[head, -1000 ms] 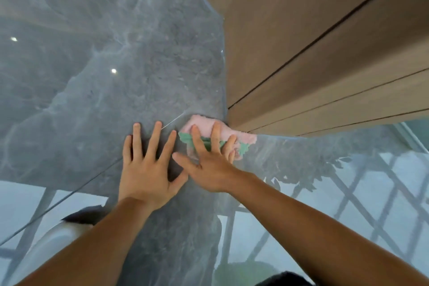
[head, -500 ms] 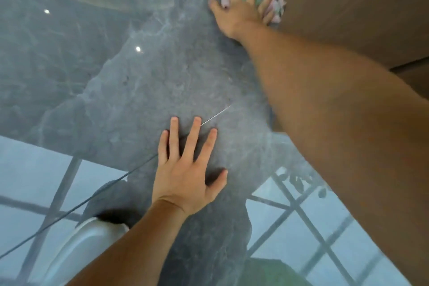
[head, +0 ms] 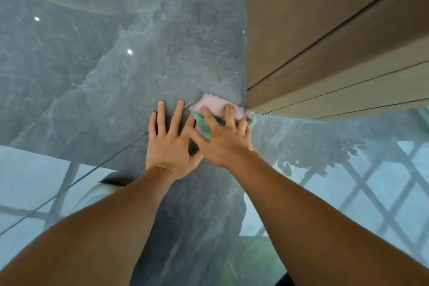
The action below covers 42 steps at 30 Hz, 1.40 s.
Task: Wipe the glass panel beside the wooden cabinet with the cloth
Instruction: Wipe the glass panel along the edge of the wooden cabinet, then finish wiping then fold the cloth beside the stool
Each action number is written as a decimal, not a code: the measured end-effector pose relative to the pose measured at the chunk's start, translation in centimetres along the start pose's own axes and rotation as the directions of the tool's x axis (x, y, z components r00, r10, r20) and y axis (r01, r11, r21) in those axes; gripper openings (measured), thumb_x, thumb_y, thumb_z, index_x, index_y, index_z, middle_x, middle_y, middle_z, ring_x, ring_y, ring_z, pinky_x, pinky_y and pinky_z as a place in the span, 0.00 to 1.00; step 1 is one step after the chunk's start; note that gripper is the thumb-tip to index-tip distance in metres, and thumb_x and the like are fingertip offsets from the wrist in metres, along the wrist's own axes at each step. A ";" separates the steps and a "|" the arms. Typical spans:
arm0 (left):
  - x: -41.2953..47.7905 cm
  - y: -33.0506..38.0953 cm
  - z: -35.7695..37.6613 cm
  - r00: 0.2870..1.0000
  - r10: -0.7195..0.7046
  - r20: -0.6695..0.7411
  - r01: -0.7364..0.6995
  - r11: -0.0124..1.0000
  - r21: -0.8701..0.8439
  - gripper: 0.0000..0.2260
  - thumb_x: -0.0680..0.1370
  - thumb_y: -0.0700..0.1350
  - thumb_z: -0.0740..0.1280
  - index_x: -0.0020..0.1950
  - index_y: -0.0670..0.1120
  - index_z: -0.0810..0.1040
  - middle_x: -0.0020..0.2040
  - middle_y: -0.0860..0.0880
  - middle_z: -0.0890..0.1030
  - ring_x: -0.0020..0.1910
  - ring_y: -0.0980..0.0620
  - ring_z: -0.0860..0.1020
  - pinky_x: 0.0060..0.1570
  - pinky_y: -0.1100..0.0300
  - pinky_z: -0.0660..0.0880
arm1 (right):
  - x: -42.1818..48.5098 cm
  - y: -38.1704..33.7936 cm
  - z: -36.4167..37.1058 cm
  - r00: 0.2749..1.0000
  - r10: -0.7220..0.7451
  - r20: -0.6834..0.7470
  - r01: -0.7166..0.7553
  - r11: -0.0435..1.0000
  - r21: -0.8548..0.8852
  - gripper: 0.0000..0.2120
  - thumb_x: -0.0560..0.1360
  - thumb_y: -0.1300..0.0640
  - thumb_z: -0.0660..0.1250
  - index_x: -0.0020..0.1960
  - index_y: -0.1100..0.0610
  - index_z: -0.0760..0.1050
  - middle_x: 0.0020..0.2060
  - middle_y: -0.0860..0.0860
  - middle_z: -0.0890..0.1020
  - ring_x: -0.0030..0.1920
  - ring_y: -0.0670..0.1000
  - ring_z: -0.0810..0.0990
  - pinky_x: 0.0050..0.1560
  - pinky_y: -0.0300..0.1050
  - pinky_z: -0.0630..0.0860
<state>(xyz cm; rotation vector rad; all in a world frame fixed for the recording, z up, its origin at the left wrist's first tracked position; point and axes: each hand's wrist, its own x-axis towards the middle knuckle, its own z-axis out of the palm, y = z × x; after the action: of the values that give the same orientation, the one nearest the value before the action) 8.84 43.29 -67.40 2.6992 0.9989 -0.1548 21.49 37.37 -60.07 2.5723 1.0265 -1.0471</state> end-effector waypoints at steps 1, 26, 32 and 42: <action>0.0 0.0 0.0 1.000 -0.003 0.006 0.003 1.000 0.006 0.40 0.71 0.66 0.58 0.80 0.51 0.60 0.83 0.44 0.58 0.80 0.29 0.49 0.77 0.35 0.46 | -1.0 0.0 0.4 0.999 0.015 0.037 -0.014 1.000 -0.007 0.38 0.66 0.23 0.43 0.74 0.32 0.44 0.80 0.54 0.43 0.75 0.71 0.48 0.74 0.69 0.46; -1.0 11.3 -8.5 0.576 -0.199 0.793 0.816 0.074 -0.574 0.11 0.79 0.42 0.63 0.59 0.42 0.79 0.54 0.42 0.83 0.51 0.45 0.82 0.44 0.54 0.77 | -7.3 8.2 -0.8 0.878 0.438 0.194 -0.181 -0.071 0.981 0.08 0.70 0.61 0.68 0.37 0.52 0.71 0.44 0.57 0.81 0.49 0.60 0.81 0.54 0.57 0.81; -8.3 15.0 -22.3 0.462 -0.102 0.881 0.869 0.253 -0.426 0.07 0.77 0.44 0.58 0.45 0.50 0.75 0.43 0.48 0.78 0.40 0.49 0.76 0.42 0.58 0.70 | -25.6 8.8 -4.8 0.884 0.389 0.257 -0.043 -0.481 0.876 0.17 0.72 0.72 0.63 0.34 0.52 0.65 0.21 0.46 0.72 0.20 0.44 0.69 0.22 0.35 0.64; -26.7 27.8 -45.4 0.391 0.060 0.919 0.752 0.555 -0.356 0.10 0.76 0.50 0.67 0.56 0.51 0.80 0.49 0.48 0.82 0.47 0.47 0.80 0.48 0.55 0.74 | -60.0 10.0 -13.4 0.694 0.619 0.369 0.064 -0.563 0.824 0.15 0.71 0.71 0.66 0.36 0.53 0.68 0.31 0.52 0.71 0.28 0.48 0.70 0.24 0.38 0.72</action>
<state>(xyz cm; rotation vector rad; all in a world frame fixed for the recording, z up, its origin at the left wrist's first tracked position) 7.13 18.87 -13.12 1.1781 0.9795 -0.8973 4.65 3.27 -10.78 3.5985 -2.3756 -1.2712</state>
